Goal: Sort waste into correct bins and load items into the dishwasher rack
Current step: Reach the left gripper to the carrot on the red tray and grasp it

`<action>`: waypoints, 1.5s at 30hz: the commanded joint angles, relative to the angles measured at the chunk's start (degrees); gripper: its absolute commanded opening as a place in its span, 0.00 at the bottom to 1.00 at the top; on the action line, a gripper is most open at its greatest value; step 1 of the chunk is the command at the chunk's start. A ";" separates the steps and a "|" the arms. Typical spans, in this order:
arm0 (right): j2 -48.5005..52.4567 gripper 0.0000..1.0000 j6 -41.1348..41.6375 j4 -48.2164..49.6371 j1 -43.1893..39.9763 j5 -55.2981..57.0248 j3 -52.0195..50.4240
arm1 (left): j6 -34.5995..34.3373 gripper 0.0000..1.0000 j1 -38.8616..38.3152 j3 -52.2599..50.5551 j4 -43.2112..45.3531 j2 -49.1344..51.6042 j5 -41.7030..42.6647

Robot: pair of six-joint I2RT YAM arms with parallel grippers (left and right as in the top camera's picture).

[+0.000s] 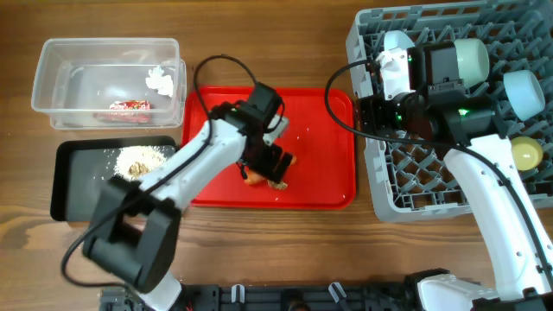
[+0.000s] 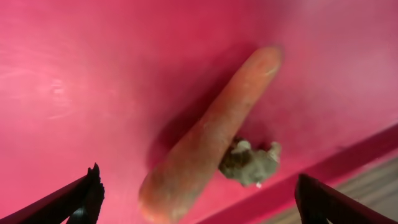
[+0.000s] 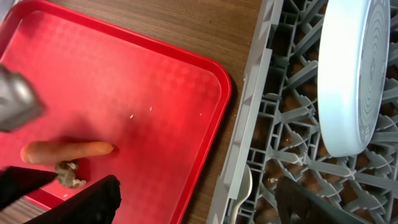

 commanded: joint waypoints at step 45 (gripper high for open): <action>-0.17 0.83 0.63 -0.20 -0.13 -0.90 -0.07 | -3.23 0.72 -0.37 -4.09 8.68 6.40 -4.57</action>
